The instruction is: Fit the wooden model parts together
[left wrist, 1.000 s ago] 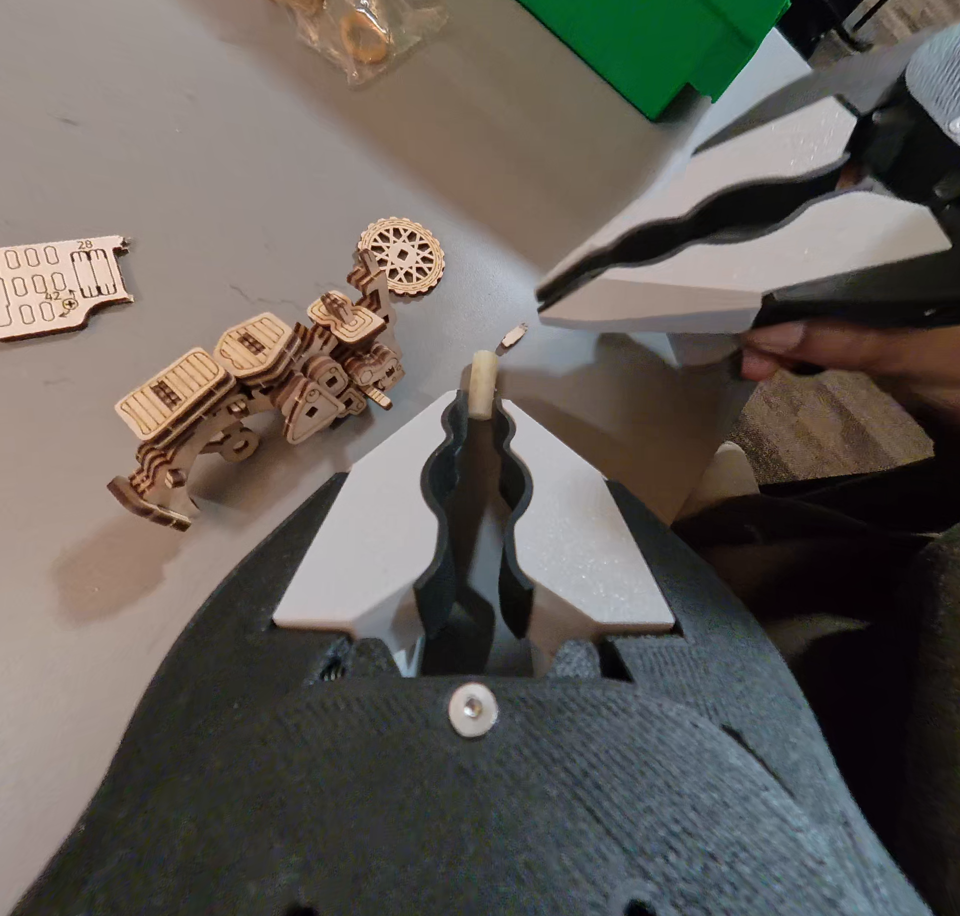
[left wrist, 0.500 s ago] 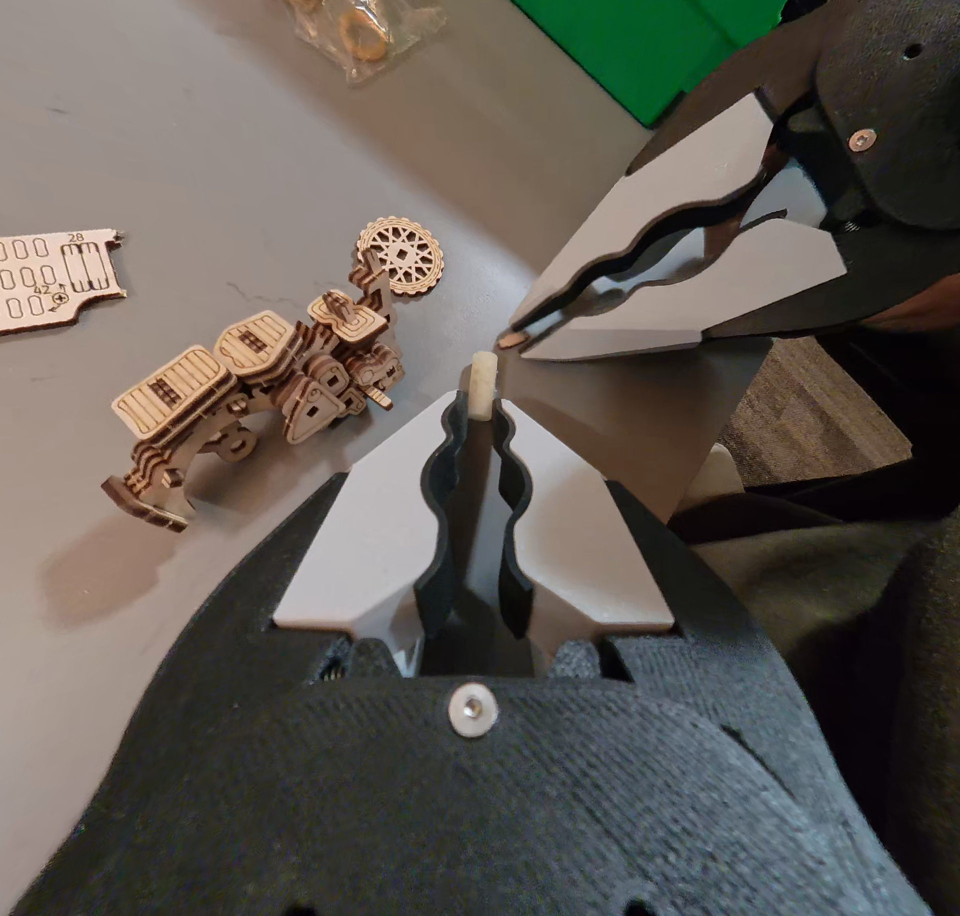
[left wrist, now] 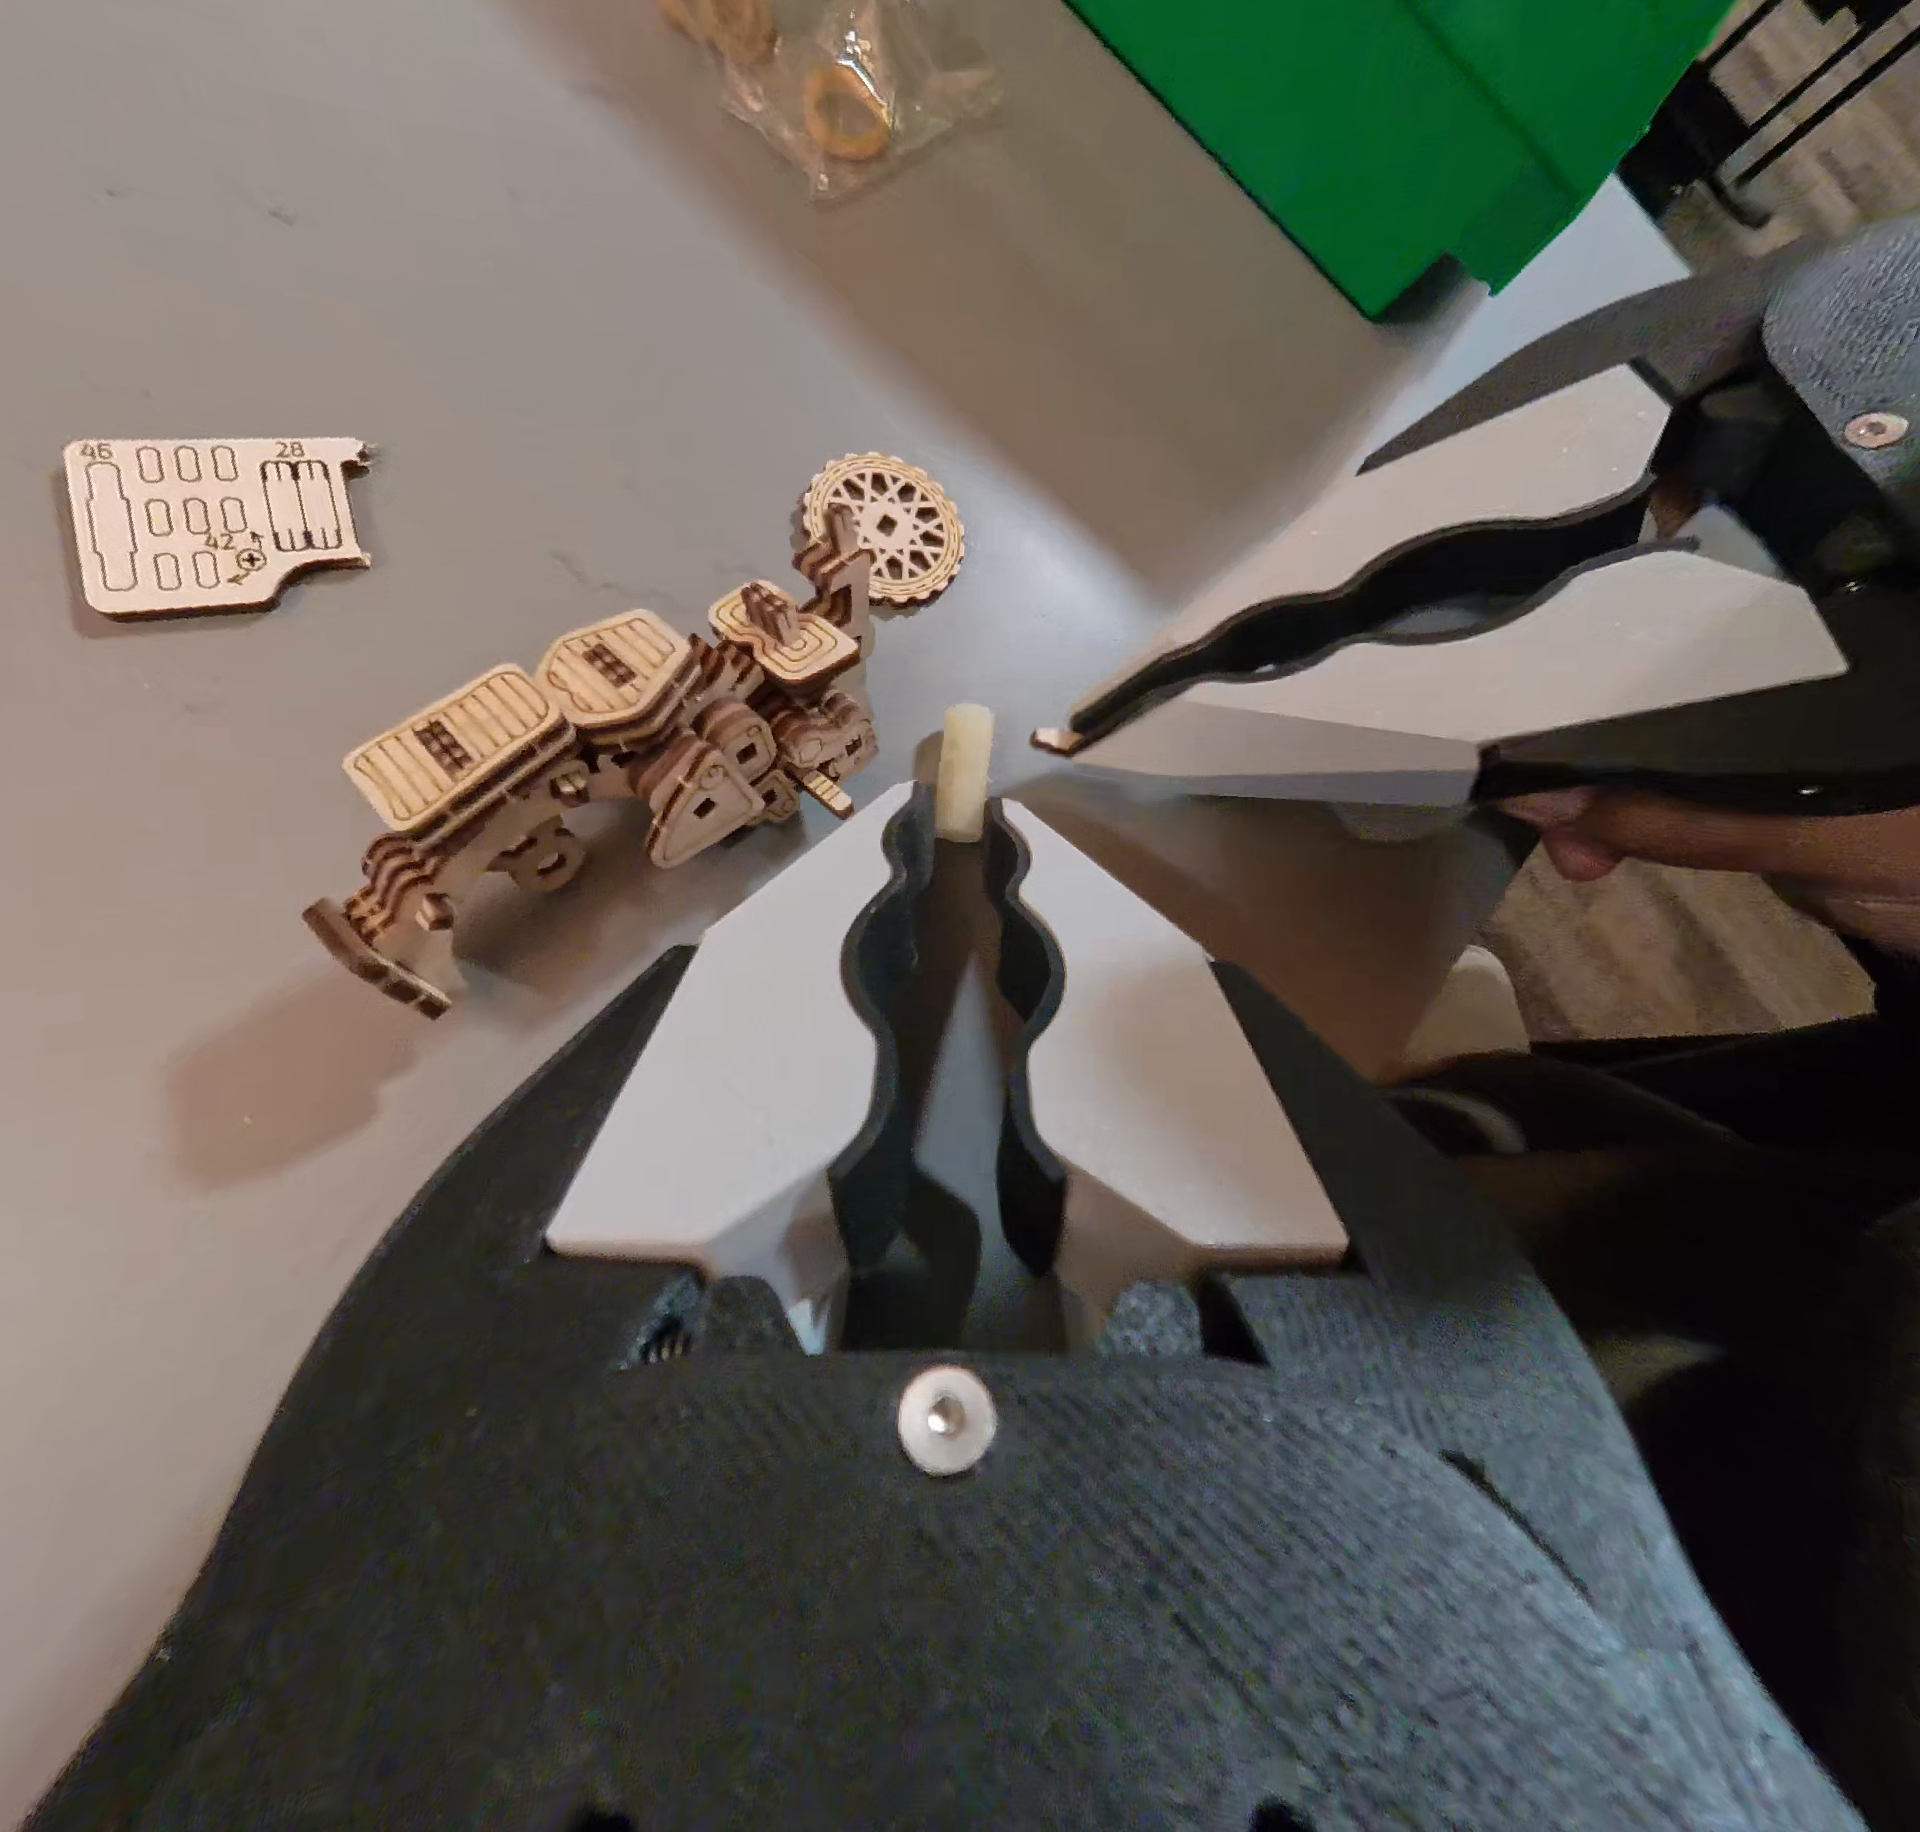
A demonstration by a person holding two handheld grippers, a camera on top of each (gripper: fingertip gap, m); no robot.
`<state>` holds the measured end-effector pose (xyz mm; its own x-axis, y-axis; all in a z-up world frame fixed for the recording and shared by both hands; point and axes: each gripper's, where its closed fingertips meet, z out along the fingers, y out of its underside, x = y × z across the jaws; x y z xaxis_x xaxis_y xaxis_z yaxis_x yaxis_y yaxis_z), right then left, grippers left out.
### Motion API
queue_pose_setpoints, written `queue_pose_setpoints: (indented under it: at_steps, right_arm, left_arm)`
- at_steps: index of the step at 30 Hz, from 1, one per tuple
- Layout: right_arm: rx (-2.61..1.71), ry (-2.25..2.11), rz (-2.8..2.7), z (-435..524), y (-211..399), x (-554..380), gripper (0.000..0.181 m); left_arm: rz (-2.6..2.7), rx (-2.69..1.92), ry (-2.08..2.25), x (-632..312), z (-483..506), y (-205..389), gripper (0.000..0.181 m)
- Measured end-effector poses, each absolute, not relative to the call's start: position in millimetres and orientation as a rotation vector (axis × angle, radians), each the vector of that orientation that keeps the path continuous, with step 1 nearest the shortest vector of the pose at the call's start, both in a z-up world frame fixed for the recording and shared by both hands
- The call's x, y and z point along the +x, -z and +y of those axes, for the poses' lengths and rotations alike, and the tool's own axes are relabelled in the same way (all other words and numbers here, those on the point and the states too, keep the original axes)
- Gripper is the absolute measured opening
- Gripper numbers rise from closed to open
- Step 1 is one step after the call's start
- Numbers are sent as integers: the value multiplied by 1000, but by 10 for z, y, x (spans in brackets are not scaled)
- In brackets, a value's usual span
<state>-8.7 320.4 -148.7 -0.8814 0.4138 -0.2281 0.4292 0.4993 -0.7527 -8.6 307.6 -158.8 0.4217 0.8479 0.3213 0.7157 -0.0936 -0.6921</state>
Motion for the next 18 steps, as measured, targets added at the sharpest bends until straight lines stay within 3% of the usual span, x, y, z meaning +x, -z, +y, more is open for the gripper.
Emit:
queue_pose_setpoints:
  at_steps: [18]
  right_arm:
    - [774, 1329, 2701, 3116, 1555, -77, 1]
  left_arm:
    - [-1315, -1917, -310, -84, 3074, 1599, 9]
